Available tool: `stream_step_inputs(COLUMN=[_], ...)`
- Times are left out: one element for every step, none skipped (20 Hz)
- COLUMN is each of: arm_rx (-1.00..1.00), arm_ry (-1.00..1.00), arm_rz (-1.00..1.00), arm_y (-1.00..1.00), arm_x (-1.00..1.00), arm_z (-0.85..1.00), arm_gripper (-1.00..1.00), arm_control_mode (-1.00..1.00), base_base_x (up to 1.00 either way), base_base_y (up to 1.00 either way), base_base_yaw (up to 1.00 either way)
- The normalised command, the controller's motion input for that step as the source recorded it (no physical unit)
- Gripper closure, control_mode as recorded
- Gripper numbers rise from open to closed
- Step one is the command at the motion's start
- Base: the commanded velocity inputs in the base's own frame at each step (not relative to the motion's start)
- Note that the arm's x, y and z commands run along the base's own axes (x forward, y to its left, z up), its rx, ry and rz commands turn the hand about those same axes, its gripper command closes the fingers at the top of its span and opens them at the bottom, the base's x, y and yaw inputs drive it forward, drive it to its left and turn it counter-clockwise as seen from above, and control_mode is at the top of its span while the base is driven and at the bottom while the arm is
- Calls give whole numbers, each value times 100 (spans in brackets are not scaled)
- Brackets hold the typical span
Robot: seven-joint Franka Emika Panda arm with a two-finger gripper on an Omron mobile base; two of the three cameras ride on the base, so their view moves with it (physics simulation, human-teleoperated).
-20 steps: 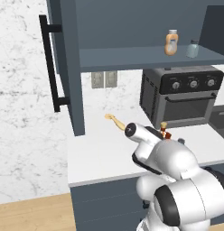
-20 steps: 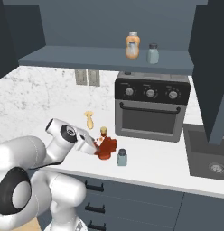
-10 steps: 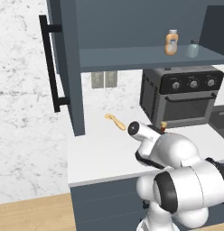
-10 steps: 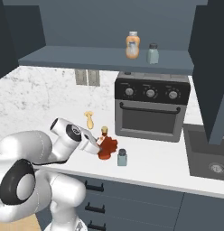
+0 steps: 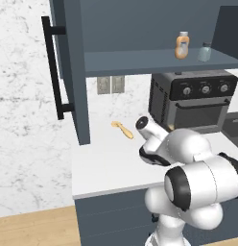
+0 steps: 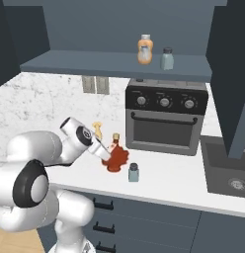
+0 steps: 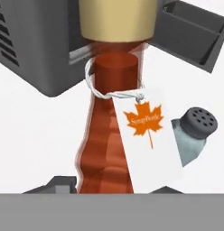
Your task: Put the shaker and condiment bottle from the counter next to their counterparts in the cabinet.
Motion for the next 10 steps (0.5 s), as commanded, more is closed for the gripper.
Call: stream_step_inputs(arm_rx=[26, 31, 32, 36, 39, 39, 37, 38, 37, 37], arm_ry=[24, 21, 19, 17, 14, 13, 14, 15, 13, 13], arm_rz=[0, 0, 0, 0, 0, 0, 0, 0, 0, 0], arm_y=[0, 0, 0, 0, -4, -2, 0, -1, -2, -4], arm_x=[0, -3, -19, -39, -46, -50, -48, -47, -54, -56], arm_z=[57, 67, 70, 74, 76, 77, 76, 76, 74, 74], arm_gripper=[100, 100, 100, 100, 100, 100, 100, 100, 100, 100], arm_control_mode=[-100, -100, -100, -100, -100, -100, -100, -100, -100, -100], base_base_x=[0, 0, 0, 0, 0, 0, 0, 0, 0, 0], base_base_y=[0, 0, 0, 0, 0, 0, 0, 0, 0, 0], base_base_yaw=[0, 0, 0, 0, 0, 0, 0, 0, 0, 0])
